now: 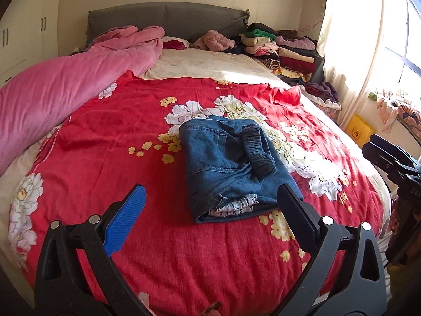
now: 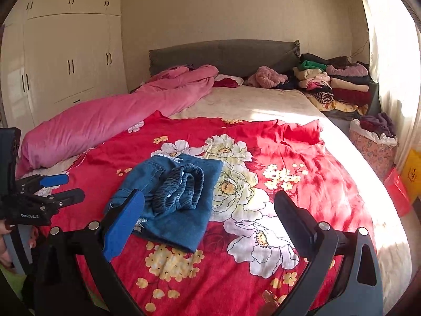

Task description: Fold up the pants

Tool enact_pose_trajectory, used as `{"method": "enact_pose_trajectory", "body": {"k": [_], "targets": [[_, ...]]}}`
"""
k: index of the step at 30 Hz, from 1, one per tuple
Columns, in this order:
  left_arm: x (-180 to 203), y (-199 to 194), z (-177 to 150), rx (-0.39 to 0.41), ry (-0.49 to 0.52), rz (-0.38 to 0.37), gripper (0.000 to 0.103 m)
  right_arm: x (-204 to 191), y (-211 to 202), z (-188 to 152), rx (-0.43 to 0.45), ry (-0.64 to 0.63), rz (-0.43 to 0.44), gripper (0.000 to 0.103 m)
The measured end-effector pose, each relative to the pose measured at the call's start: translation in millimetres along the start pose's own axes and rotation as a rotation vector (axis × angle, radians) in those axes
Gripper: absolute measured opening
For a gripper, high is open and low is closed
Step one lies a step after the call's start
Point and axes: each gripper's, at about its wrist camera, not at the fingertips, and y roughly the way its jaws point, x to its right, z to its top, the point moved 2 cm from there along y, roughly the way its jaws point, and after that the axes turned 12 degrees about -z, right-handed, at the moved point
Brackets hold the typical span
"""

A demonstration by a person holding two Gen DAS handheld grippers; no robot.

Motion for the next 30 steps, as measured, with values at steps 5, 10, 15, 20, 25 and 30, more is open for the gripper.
{"method": "enact_pose_trajectory", "body": {"k": [5, 10, 15, 20, 25, 30], "targets": [[-1, -4, -9, -0.011, 0.002, 0.015, 0.093, 2, -3, -8, -0.004, 0.010, -0.006, 0.098], [-2, -5, -18, -0.024, -0.003, 0.024, 0.093, 0, -4, -19, -0.028, 0.013, -0.007, 0.098], [-5, -4, -31, -0.038, -0.013, 0.022, 0.093, -3, -4, -32, -0.048, 0.016, -0.009, 0.098], [-11, 2, -43, -0.068, -0.030, 0.025, 0.093, -8, 2, -52, -0.101, 0.023, -0.004, 0.098], [-17, 7, -51, -0.083, -0.043, 0.031, 0.094, -17, 11, -70, -0.152, 0.010, 0.009, 0.098], [-22, 13, -57, -0.100, -0.061, 0.029, 0.093, -28, 23, -82, -0.201, 0.004, 0.020, 0.098]]}}
